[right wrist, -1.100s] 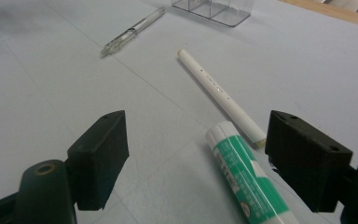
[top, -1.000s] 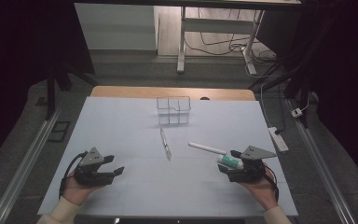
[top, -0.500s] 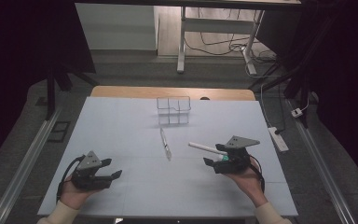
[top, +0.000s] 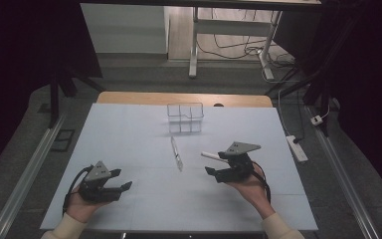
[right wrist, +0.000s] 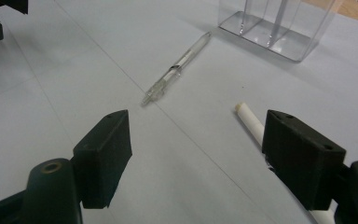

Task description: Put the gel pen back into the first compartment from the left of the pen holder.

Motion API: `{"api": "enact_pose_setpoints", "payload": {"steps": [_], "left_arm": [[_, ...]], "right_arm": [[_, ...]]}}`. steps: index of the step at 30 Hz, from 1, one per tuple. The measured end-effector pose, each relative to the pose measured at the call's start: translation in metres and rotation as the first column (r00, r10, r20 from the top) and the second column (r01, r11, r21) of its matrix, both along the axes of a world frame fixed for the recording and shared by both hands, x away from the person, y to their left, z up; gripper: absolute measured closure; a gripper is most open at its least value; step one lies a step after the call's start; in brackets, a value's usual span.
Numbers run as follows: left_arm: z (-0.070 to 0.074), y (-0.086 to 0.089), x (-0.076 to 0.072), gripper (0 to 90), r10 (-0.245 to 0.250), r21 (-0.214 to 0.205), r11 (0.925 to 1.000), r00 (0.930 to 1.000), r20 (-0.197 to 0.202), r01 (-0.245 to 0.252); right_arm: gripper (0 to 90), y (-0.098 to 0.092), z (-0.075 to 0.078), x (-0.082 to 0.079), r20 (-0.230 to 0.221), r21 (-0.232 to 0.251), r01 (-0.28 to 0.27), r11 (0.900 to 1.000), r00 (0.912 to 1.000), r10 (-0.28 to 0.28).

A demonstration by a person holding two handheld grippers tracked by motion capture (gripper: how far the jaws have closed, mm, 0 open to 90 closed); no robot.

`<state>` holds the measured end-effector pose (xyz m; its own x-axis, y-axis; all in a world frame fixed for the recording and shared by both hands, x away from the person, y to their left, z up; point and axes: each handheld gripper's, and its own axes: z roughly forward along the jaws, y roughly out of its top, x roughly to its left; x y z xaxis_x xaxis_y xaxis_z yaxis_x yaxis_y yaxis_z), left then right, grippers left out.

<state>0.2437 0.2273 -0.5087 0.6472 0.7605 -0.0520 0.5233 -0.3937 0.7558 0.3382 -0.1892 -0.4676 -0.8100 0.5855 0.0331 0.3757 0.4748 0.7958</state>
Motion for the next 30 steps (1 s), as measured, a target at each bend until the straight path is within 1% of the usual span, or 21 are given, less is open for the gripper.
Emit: {"api": "enact_pose_setpoints", "payload": {"steps": [7,10,12,13,17,20,21,28,30], "left_arm": [[-0.001,0.000,0.000,35.7,-0.005,-0.006,1.0000,0.9999,0.011,0.006],[-0.003,-0.001,0.001,35.6,-0.004,0.000,1.0000,0.9999,0.010,0.004],[-0.003,-0.001,0.001,35.6,-0.003,0.002,1.0000,0.9999,0.011,0.003],[-0.003,-0.001,0.001,35.6,-0.003,0.001,1.0000,0.9999,0.012,0.003],[-0.004,-0.002,0.002,35.6,-0.004,-0.001,1.0000,0.9999,0.015,0.004],[-0.004,-0.002,0.003,35.5,-0.004,-0.005,1.0000,0.9999,0.015,0.004],[-0.004,-0.002,0.003,35.6,-0.005,-0.005,1.0000,0.9999,0.015,0.005],[-0.005,-0.003,0.004,35.5,-0.010,-0.001,1.0000,0.9999,0.013,0.010],[-0.005,-0.003,0.004,35.5,-0.010,-0.001,1.0000,0.9999,0.012,0.010]], "right_arm": [[24.8,0.012,0.000,0.005,-0.016,-0.004,0.002,1.0000,0.9999,-0.002],[25.0,0.018,-0.002,0.009,-0.028,0.001,0.006,1.0000,0.9996,-0.006],[25.0,0.021,-0.003,0.011,-0.033,-0.009,0.005,0.9999,0.9995,-0.005],[25.0,0.023,-0.004,0.012,-0.036,-0.005,0.001,1.0000,0.9994,-0.001],[25.2,0.028,-0.005,0.014,-0.048,-0.015,0.000,0.9999,0.9988,0.000],[25.3,0.033,-0.005,0.015,-0.058,-0.030,0.001,0.9995,0.9983,-0.003],[25.3,0.034,-0.004,0.016,-0.055,-0.040,0.001,0.9992,0.9985,-0.004],[25.8,0.044,-0.005,0.018,-0.065,-0.042,-0.007,0.9991,0.9978,0.004],[25.9,0.046,-0.006,0.019,-0.069,-0.052,-0.008,0.9986,0.9976,0.005]]}}
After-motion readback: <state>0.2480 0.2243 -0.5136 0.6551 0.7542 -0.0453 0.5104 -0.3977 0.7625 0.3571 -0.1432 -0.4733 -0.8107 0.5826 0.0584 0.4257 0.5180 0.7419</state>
